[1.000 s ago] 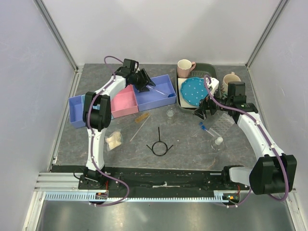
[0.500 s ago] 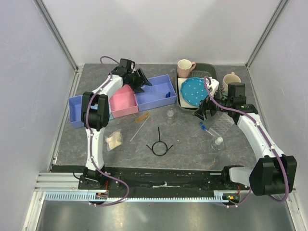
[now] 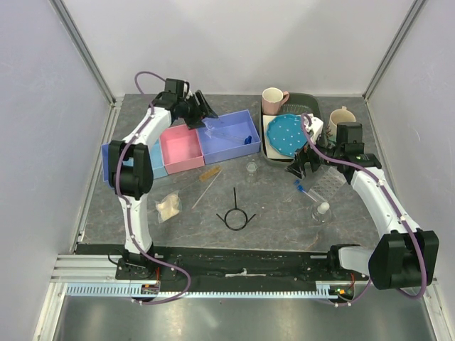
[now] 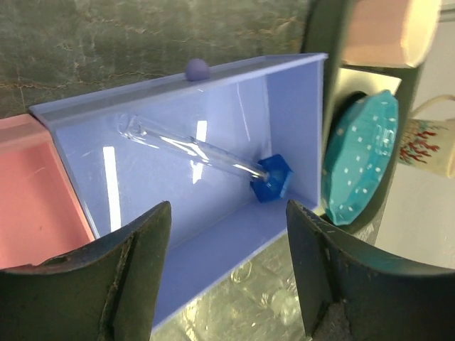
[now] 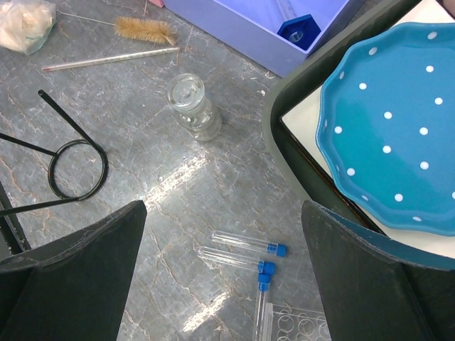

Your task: Organize the chemistry lab equipment

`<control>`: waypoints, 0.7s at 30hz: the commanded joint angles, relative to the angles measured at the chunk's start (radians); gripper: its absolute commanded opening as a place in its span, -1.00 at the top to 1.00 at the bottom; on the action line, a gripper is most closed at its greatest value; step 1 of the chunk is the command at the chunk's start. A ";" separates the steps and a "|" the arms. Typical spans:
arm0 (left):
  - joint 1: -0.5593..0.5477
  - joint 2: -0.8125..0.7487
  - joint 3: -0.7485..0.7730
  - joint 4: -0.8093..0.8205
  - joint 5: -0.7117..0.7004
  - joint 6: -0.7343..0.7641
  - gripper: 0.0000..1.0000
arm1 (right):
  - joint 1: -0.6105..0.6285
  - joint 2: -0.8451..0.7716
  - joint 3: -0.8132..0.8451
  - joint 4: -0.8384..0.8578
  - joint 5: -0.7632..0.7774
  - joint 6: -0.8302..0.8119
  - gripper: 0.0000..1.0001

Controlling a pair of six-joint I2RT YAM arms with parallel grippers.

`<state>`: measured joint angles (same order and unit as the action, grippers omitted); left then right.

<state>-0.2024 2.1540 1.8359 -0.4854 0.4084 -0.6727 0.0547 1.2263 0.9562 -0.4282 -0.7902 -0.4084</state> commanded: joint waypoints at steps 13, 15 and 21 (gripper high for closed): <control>0.024 -0.785 -0.645 0.235 -0.262 0.220 -0.84 | -0.003 -0.086 0.128 -0.429 0.046 -0.437 -0.96; 0.055 -0.844 -0.710 0.258 -0.267 0.194 -0.96 | -0.003 -0.087 0.125 -0.448 0.048 -0.452 -0.96; 0.139 -1.026 -0.921 0.292 -0.146 0.165 -0.99 | 0.017 -0.064 0.096 -0.491 0.052 -0.548 -0.96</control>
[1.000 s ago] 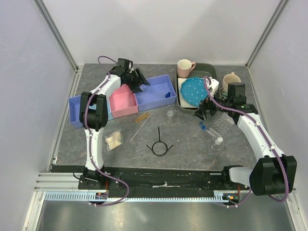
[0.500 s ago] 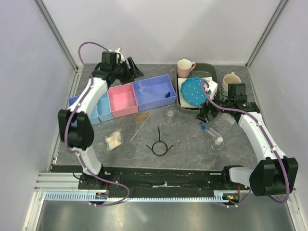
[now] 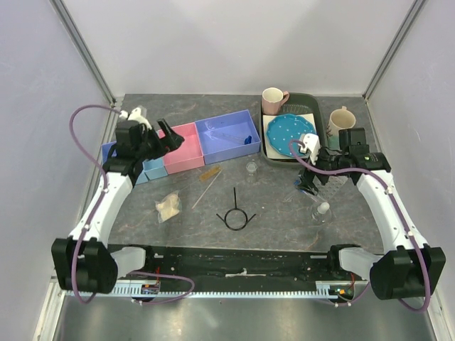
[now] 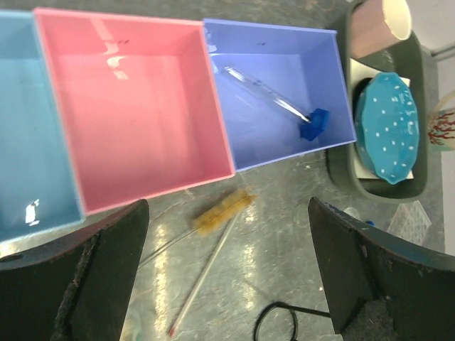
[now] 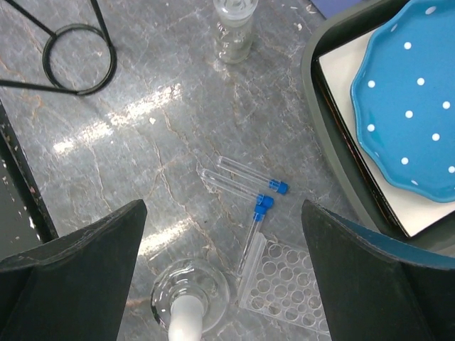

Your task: Organize the chemistry lab equipment

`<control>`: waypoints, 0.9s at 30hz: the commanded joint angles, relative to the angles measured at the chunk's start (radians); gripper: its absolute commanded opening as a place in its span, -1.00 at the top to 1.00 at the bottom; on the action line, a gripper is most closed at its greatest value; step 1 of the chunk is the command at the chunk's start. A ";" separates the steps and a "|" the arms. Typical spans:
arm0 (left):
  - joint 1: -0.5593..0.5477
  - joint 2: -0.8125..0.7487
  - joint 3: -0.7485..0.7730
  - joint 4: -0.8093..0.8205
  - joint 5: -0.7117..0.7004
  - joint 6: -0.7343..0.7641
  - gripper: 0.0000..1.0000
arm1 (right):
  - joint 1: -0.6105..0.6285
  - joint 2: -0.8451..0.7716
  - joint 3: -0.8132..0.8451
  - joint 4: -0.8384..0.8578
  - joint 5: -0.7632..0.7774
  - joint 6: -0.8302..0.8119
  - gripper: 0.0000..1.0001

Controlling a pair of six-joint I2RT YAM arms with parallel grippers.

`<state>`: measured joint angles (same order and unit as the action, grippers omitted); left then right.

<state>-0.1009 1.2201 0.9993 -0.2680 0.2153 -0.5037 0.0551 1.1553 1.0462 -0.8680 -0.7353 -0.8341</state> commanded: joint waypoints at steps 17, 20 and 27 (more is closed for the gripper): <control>0.040 -0.298 -0.283 0.044 0.119 -0.018 -0.98 | 0.383 0.351 0.086 0.417 0.306 0.223 -0.96; 0.040 -0.338 -0.286 0.013 0.096 -0.015 -0.97 | 0.429 0.458 0.173 0.461 0.368 0.317 -0.96; 0.040 -0.438 -0.312 -0.063 0.042 -0.002 -0.98 | 0.474 0.607 0.262 0.483 0.384 0.386 -0.96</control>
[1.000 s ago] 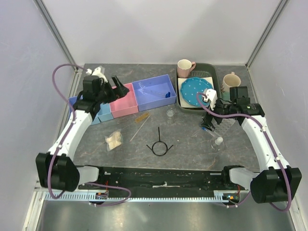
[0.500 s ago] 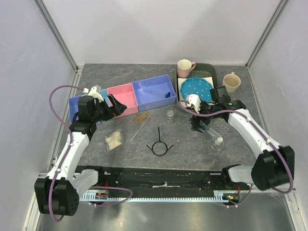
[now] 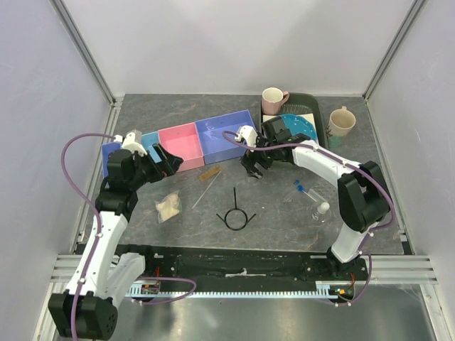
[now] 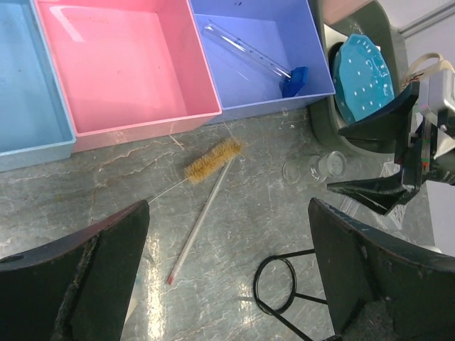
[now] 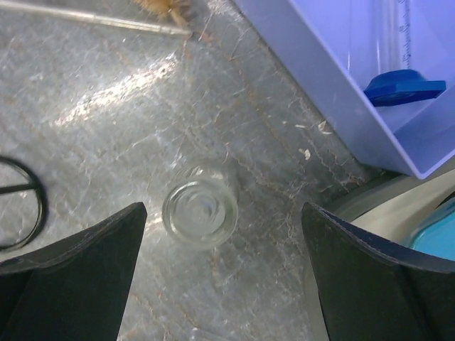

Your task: Organize the chemistry lab equipment

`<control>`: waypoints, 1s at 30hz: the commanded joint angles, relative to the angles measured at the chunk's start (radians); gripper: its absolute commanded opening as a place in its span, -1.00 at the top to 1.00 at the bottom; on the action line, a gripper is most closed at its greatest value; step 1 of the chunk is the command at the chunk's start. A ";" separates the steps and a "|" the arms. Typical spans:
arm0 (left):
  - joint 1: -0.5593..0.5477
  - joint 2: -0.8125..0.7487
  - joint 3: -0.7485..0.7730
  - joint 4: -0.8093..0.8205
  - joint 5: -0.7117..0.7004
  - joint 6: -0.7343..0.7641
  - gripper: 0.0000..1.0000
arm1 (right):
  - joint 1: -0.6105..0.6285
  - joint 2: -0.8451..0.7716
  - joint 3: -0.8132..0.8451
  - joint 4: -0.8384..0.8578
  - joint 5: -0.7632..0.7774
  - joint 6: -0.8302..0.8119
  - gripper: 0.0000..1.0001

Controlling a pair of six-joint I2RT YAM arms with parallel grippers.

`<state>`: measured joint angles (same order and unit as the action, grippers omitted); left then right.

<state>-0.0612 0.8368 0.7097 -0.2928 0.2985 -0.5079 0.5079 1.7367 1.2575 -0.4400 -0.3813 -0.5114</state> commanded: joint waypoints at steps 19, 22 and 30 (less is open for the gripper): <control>0.000 -0.071 -0.016 -0.063 -0.068 0.002 -0.97 | 0.064 0.113 0.046 0.067 0.144 0.093 -0.78; 0.000 -0.076 -0.016 -0.069 -0.073 0.003 -0.97 | 0.067 0.119 0.046 0.066 0.137 0.093 -0.70; 0.000 -0.085 -0.010 -0.089 -0.082 0.003 -0.97 | 0.070 0.116 0.069 0.046 0.119 0.080 0.35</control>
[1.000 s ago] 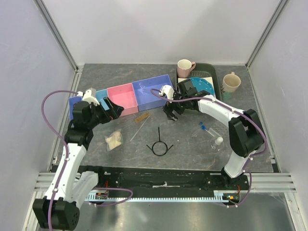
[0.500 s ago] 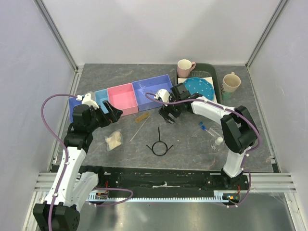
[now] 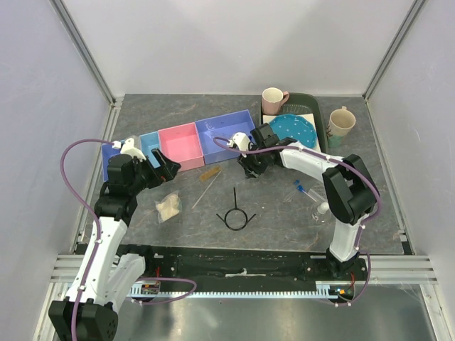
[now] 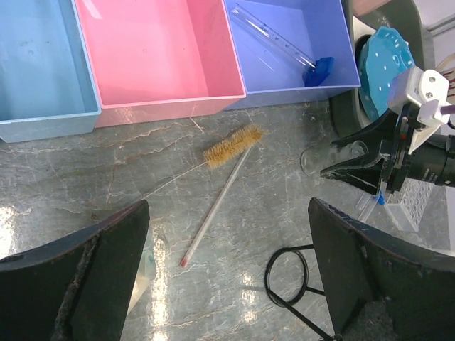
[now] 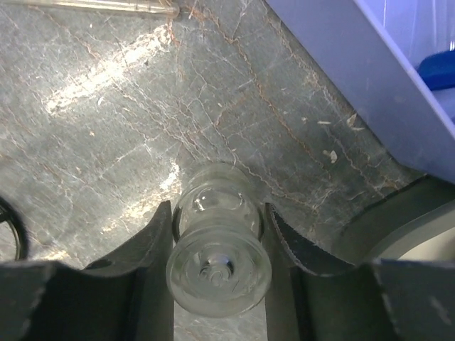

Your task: Organize the chemistry lab equipment

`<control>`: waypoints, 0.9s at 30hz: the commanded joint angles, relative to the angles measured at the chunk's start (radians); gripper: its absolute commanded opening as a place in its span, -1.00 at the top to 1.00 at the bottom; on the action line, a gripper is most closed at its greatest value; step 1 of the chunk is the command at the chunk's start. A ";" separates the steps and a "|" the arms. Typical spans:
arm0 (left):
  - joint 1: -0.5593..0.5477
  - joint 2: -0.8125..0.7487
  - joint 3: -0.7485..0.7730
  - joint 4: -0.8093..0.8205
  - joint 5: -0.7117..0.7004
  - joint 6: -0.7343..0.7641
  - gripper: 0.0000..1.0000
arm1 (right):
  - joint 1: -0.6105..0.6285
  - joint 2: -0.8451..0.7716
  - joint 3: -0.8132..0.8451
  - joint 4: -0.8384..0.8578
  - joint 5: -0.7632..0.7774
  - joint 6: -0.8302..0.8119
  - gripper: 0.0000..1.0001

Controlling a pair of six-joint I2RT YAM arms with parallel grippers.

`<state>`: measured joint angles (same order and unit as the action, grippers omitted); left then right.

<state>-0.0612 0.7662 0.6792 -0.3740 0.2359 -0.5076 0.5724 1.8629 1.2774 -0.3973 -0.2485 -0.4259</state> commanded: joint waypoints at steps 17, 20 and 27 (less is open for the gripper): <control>0.000 -0.016 0.059 -0.046 -0.046 0.037 -0.97 | 0.006 -0.022 0.434 -0.144 -0.173 0.039 0.54; 0.000 -0.019 0.062 -0.052 -0.047 0.038 -0.97 | 0.006 0.047 0.520 -0.129 -0.163 0.068 0.55; 0.000 -0.021 0.085 -0.083 -0.058 0.049 -0.97 | 0.009 0.229 0.739 -0.094 -0.114 0.104 0.54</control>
<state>-0.0612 0.7643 0.7094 -0.4431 0.2077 -0.5018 0.5743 1.9999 1.9026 -0.5190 -0.3832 -0.3595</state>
